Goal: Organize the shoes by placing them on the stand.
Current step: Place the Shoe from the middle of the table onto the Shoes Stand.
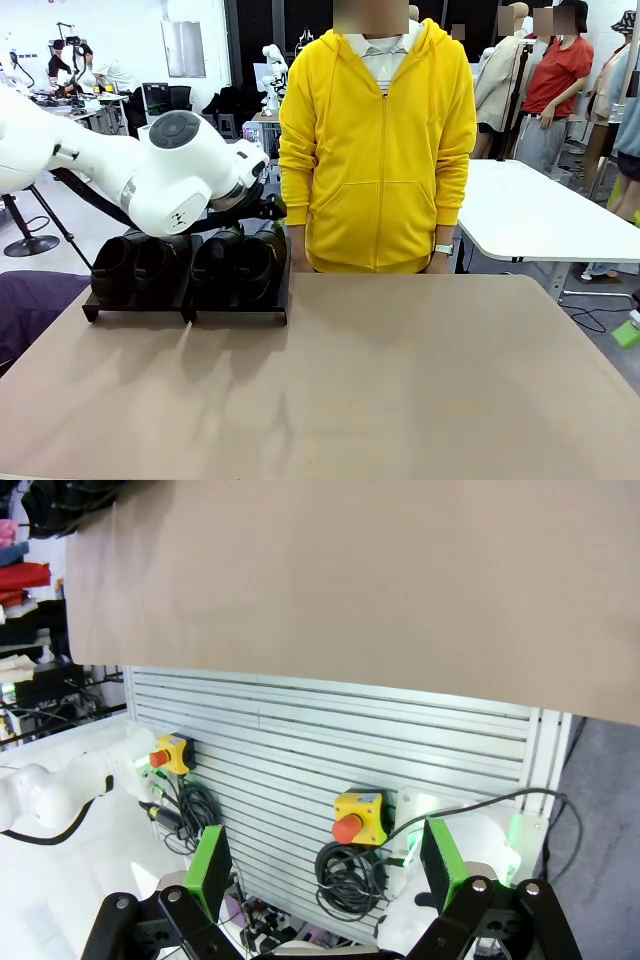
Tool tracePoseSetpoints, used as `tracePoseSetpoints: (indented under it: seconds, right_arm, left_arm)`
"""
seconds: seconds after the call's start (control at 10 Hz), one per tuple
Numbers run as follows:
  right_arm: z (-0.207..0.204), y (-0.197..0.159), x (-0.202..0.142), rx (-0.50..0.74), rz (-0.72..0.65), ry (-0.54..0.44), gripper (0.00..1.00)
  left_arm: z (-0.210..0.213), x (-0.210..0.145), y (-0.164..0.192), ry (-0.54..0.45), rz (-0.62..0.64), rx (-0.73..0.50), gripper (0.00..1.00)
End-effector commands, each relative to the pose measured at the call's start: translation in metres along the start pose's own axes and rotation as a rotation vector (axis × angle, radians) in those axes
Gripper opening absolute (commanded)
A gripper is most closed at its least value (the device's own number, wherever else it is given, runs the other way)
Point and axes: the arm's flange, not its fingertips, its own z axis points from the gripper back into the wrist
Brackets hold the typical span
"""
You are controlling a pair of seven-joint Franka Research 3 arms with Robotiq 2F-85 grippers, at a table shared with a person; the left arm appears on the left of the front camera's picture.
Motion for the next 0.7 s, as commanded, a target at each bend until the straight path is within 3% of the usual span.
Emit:
tracePoseSetpoints:
  seconds: [0.0,0.1,0.3,0.4,0.6]
  right_arm:
    - [0.001,0.001,0.000,0.024,0.023,-0.003,1.00]
    - [0.001,0.001,0.000,0.024,0.023,-0.003,1.00]
    - [0.001,0.001,0.000,0.024,0.023,-0.003,1.00]
    - [0.001,0.001,0.000,0.024,0.023,-0.003,1.00]
    - [0.001,0.001,0.000,0.024,0.023,-0.003,1.00]
  left_arm:
    - [0.057,-0.004,-0.008,0.006,-0.043,-0.011,1.00]
    - [0.086,-0.006,-0.013,0.114,-0.080,-0.086,1.00]
    - [0.150,-0.031,-0.022,0.382,-0.315,-0.333,1.00]
    - [0.179,-0.047,-0.023,0.452,-0.377,-0.430,1.00]
    - [0.218,-0.077,-0.008,0.555,-0.384,-0.464,1.00]
